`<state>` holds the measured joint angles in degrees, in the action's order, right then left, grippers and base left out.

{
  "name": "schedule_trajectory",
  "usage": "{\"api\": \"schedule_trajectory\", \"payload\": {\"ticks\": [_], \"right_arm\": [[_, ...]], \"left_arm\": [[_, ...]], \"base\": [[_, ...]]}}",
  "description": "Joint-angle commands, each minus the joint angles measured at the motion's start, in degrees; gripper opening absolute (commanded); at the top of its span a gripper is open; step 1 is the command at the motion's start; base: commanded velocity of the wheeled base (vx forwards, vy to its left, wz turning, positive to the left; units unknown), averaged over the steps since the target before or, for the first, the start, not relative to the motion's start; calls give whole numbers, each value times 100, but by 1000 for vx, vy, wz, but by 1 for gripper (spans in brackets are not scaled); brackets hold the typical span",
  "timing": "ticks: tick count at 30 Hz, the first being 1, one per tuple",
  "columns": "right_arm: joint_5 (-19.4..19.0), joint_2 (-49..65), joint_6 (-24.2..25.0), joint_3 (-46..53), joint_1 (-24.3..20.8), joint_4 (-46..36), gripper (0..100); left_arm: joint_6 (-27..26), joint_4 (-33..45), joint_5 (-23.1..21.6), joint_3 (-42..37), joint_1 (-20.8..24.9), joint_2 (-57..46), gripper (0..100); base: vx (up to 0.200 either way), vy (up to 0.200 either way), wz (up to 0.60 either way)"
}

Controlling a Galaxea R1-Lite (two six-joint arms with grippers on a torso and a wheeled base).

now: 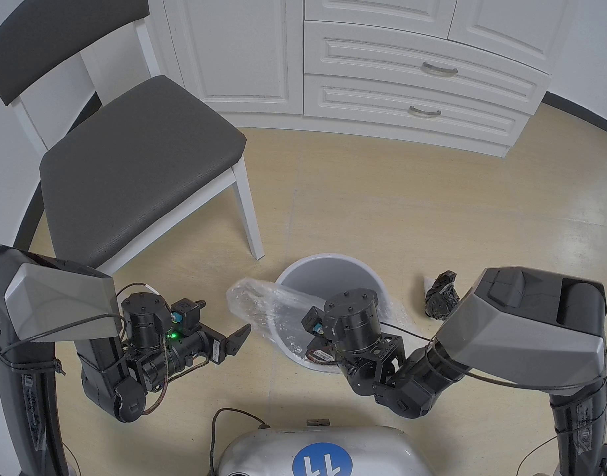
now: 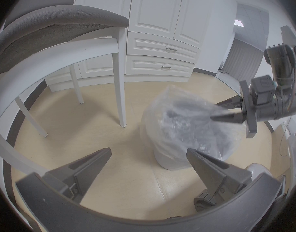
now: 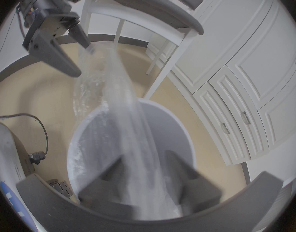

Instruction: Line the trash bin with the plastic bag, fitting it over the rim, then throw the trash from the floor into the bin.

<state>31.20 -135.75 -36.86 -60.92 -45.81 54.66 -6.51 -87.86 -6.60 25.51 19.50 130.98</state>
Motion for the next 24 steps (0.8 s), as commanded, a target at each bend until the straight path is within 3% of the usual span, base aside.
{"api": "schedule_trajectory", "payload": {"ticks": [1, 24], "right_arm": [[1, 269, 4, 18, -33, -17, 0], [-17, -215, 13, 537, -358, -17, 0]], "left_arm": [[1, -3, 0, -3, 1, -2, 100], [1, 5, 9, -3, 1, 16, 100]], "base": [[0, 0, 0], [0, 0, 0]]}}
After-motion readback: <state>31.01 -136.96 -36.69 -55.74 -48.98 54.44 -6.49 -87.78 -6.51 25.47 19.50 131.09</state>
